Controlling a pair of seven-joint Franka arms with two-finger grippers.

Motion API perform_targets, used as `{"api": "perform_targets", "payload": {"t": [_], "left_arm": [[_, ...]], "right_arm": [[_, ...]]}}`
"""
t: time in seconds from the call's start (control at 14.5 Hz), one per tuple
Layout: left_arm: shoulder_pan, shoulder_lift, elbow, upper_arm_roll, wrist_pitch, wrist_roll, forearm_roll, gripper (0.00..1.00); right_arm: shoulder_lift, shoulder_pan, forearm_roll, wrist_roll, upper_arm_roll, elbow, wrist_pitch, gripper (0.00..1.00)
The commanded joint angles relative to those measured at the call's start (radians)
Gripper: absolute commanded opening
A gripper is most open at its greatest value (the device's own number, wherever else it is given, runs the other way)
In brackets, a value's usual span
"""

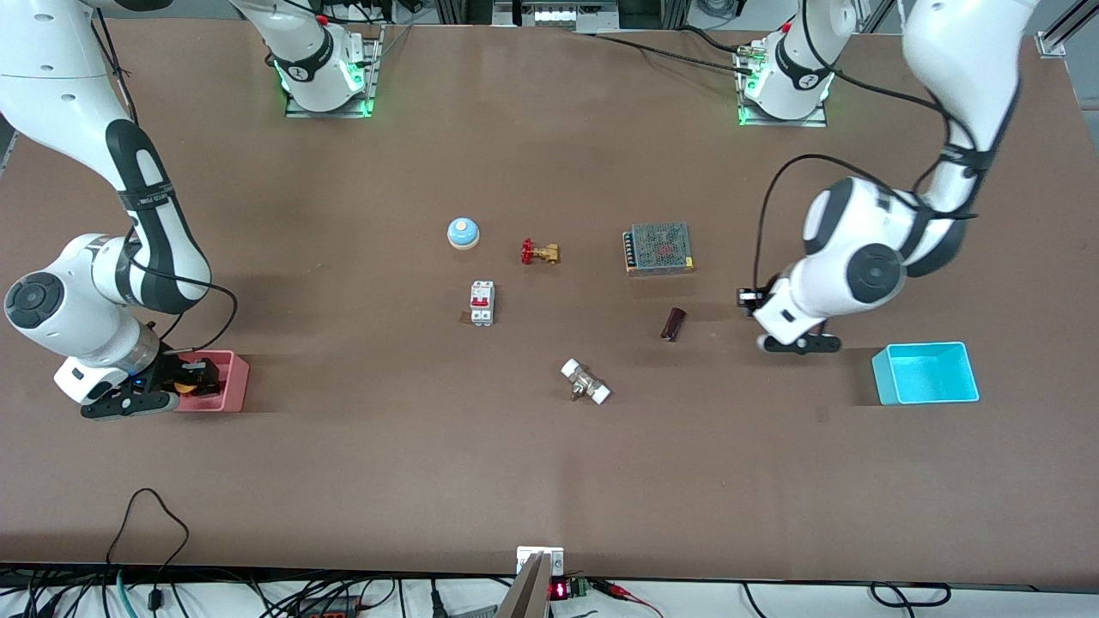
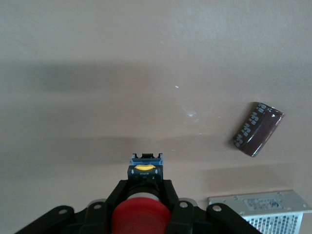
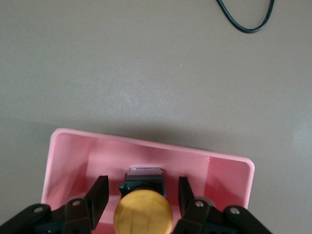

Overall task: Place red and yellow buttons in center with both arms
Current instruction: 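Carry the red button centerward with the left gripper while the right gripper carries yellow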

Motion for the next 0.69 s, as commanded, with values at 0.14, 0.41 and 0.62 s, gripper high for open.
{"api": "perform_targets", "payload": {"t": [0.14, 0.41, 0.62], "left_arm": [[-0.011, 0.023, -0.04, 0.001, 0.077, -0.044, 0.034, 0.27], [-0.011, 0.025, -0.094, 0.003, 0.174, -0.047, 0.034, 0.3], [-0.01, 0.028, -0.092, 0.003, 0.175, -0.047, 0.034, 0.66]], "right_arm": [[-0.006, -0.008, 0.018, -0.028, 0.007, -0.008, 0.003, 0.37], [-0.012, -0.008, 0.018, -0.029, 0.007, -0.006, -0.01, 0.32], [-0.077, -0.003, 0.018, -0.029, 0.007, -0.003, -0.133, 0.32]]}}
